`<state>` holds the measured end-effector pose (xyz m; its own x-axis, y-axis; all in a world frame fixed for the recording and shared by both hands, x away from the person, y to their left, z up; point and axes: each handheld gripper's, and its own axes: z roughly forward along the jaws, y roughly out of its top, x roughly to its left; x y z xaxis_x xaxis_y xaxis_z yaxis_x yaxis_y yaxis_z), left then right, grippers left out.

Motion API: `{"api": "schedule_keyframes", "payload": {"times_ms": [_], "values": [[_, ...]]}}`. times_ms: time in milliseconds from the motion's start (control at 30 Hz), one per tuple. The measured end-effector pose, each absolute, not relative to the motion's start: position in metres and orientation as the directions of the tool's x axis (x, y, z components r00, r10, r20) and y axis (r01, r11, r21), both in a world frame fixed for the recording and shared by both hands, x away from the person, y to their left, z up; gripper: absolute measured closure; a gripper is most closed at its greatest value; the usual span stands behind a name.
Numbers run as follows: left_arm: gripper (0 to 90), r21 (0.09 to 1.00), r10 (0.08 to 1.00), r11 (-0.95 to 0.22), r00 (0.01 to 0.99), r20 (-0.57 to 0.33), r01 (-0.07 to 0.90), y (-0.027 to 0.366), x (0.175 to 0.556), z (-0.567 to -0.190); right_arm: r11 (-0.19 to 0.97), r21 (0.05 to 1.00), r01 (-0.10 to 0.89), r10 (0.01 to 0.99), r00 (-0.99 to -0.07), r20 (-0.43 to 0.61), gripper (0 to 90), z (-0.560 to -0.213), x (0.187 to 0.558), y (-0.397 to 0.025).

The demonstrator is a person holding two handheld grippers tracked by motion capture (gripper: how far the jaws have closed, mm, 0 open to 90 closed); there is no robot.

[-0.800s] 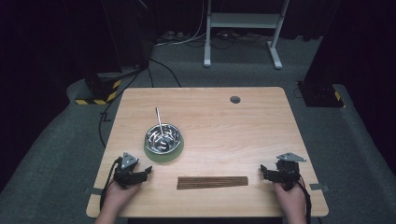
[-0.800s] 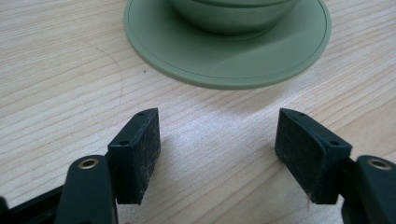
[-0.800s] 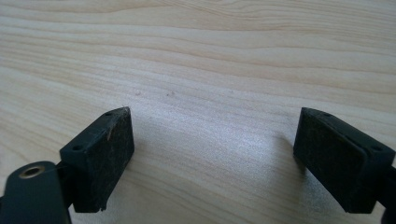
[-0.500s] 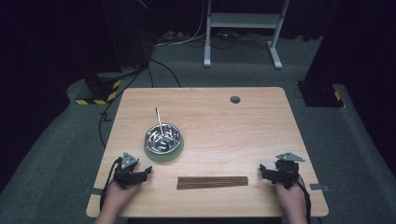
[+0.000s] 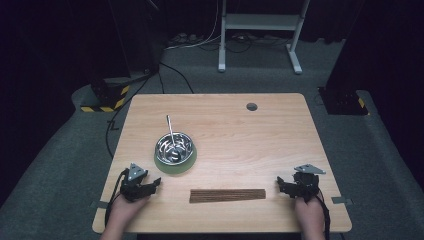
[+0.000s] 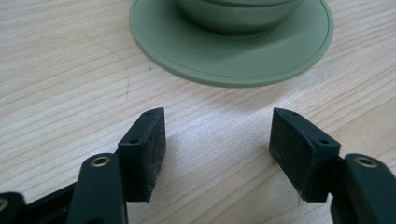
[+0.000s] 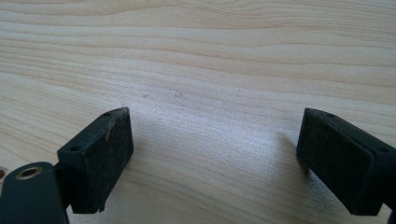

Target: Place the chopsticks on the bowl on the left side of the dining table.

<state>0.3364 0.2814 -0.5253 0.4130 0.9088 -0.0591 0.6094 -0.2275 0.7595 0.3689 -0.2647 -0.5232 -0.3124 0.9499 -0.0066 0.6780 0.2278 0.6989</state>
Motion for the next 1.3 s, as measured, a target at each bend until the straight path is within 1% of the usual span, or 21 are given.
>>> {"api": "schedule_keyframes", "payload": {"times_ms": [100,167,233,333,433,467,567,667,800,867,900,933,1033,1067,1200,1300], "values": [[37.2,0.766,0.902,-0.223,0.426,-0.073,0.602,0.280,0.337,-0.520,0.228,0.699,0.678,0.950,-0.312,-0.007,10.5,-0.523,0.369,-0.265],[36.9,0.774,0.881,-0.259,0.470,-0.056,0.578,0.270,0.337,-0.512,0.226,0.698,0.679,0.950,-0.311,-0.005,10.5,-0.523,0.369,-0.264],[36.5,0.775,0.875,-0.271,0.482,-0.049,0.571,0.266,0.337,-0.510,0.223,0.697,0.681,0.951,-0.309,-0.001,10.5,-0.523,0.369,-0.264],[36.1,0.781,0.849,-0.306,0.527,-0.035,0.545,0.254,0.340,-0.501,0.227,0.699,0.678,0.950,-0.312,-0.006,10.5,-0.523,0.369,-0.264],[36.5,0.793,0.838,-0.295,0.543,-0.053,0.533,0.248,0.343,-0.496,0.228,0.700,0.677,0.950,-0.312,-0.007,10.4,-0.523,0.369,-0.265],[36.7,0.794,0.827,-0.315,0.560,-0.039,0.520,0.247,0.345,-0.494,0.225,0.699,0.679,0.951,-0.310,-0.004,10.5,-0.523,0.369,-0.264],[36.7,0.801,0.813,-0.323,0.581,-0.038,0.504,0.235,0.347,-0.490,0.225,0.698,0.680,0.950,-0.311,-0.004,10.5,-0.523,0.369,-0.264],[36.5,0.815,0.801,-0.315,0.597,-0.047,0.487,0.222,0.348,-0.490,0.229,0.701,0.675,0.950,-0.312,-0.009,10.5,-0.523,0.369,-0.265],[35.5,0.822,0.782,-0.317,0.620,-0.054,0.472,0.215,0.347,-0.496,0.221,0.712,0.666,0.952,-0.304,-0.010,10.5,-0.525,0.369,-0.263],[34.7,0.813,0.776,-0.331,0.629,-0.055,0.479,0.209,0.347,-0.501,0.221,0.711,0.667,0.953,-0.304,-0.011,10.4,-0.524,0.369,-0.263],[34.7,0.805,0.770,-0.358,0.637,-0.032,0.474,0.205,0.346,-0.502,0.222,0.711,0.667,0.952,-0.304,-0.012,10.4,-0.524,0.369,-0.263],[34.7,0.801,0.758,-0.370,0.651,-0.034,0.472,0.204,0.344,-0.504,0.222,0.711,0.667,0.953,-0.304,-0.012,10.4,-0.524,0.369,-0.263],[34.5,0.803,0.751,-0.375,0.660,-0.031,0.464,0.202,0.342,-0.506,0.222,0.711,0.667,0.953,-0.304,-0.012,10.5,-0.525,0.369,-0.263],[34.9,0.804,0.752,-0.358,0.657,-0.053,0.474,0.200,0.340,-0.507,0.222,0.711,0.667,0.953,-0.304,-0.012,10.5,-0.524,0.369,-0.263],[37.1,0.798,0.730,-0.384,0.682,-0.045,0.464,0.193,0.336,-0.511,0.219,0.710,0.669,0.954,-0.301,-0.010,10.5,-0.524,0.369,-0.263],[40.8,0.791,0.715,-0.415,0.698,-0.023,0.450,0.187,0.334,-0.511,0.230,0.712,0.664,0.951,-0.307,-0.020,10.5,-0.525,0.369,-0.263]]}}
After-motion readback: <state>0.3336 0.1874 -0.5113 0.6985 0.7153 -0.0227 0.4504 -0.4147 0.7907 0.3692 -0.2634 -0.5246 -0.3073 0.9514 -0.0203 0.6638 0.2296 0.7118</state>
